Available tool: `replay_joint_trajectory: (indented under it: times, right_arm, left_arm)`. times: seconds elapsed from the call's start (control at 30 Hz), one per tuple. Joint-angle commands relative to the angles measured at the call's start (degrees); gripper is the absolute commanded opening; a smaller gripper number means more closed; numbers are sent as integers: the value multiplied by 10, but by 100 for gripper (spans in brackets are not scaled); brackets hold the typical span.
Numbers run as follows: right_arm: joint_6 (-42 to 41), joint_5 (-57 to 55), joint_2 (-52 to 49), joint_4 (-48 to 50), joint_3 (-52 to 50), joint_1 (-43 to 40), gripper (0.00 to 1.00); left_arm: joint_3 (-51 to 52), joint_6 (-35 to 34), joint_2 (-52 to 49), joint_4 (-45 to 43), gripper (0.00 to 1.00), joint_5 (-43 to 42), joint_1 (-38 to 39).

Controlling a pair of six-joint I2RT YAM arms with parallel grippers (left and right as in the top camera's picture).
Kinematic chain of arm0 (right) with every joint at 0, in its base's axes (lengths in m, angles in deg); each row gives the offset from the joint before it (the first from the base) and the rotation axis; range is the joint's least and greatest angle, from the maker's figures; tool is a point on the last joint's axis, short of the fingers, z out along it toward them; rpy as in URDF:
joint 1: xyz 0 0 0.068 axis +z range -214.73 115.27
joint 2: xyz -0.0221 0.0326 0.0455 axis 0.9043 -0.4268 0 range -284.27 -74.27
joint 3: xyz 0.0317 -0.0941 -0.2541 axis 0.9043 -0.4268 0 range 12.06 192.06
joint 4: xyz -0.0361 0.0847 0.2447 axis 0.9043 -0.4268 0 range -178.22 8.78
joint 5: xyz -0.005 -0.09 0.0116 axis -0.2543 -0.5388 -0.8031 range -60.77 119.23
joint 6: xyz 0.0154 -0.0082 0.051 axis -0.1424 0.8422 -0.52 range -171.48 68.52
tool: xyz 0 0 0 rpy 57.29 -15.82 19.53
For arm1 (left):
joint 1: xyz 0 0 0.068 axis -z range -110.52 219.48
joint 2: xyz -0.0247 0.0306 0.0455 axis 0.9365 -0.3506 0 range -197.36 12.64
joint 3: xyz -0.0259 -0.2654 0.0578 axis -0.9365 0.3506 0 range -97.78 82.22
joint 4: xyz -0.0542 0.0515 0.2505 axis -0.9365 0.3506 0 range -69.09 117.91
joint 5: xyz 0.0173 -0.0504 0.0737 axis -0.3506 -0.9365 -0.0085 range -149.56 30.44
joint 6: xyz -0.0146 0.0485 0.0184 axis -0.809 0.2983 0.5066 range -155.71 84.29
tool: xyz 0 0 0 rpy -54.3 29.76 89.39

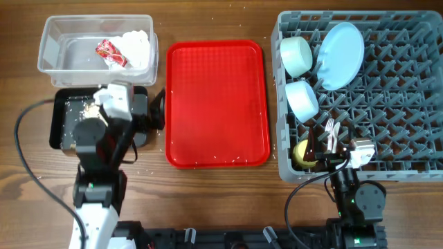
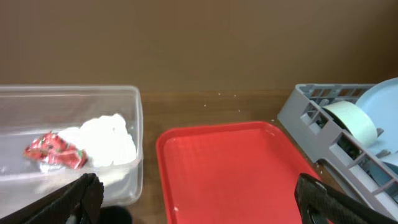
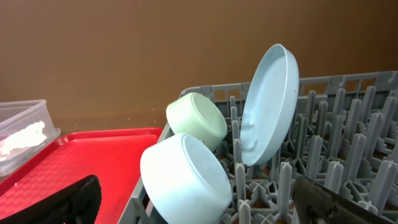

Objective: Sort waste into correct bins and load items into the dishwasher rack

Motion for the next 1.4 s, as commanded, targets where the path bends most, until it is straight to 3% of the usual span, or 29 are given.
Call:
replay_joint_trajectory:
  times: [0.0, 0.33, 0.57, 1.37]
  right_arm:
    - [-8, -9, 5, 3, -1, 2, 100]
    - [-8, -9, 5, 3, -1, 2, 100]
    - [-8, -9, 5, 3, -1, 2, 100]
    - [-8, -9, 5, 3, -1, 2, 100]
  left_arm:
    - [114, -24, 135, -17, 100, 35, 1]
    - [260, -26, 375, -1, 100, 78, 1]
    - [260, -26, 472, 147, 100, 81, 1]
    - [260, -26, 480, 144, 100, 82, 2]
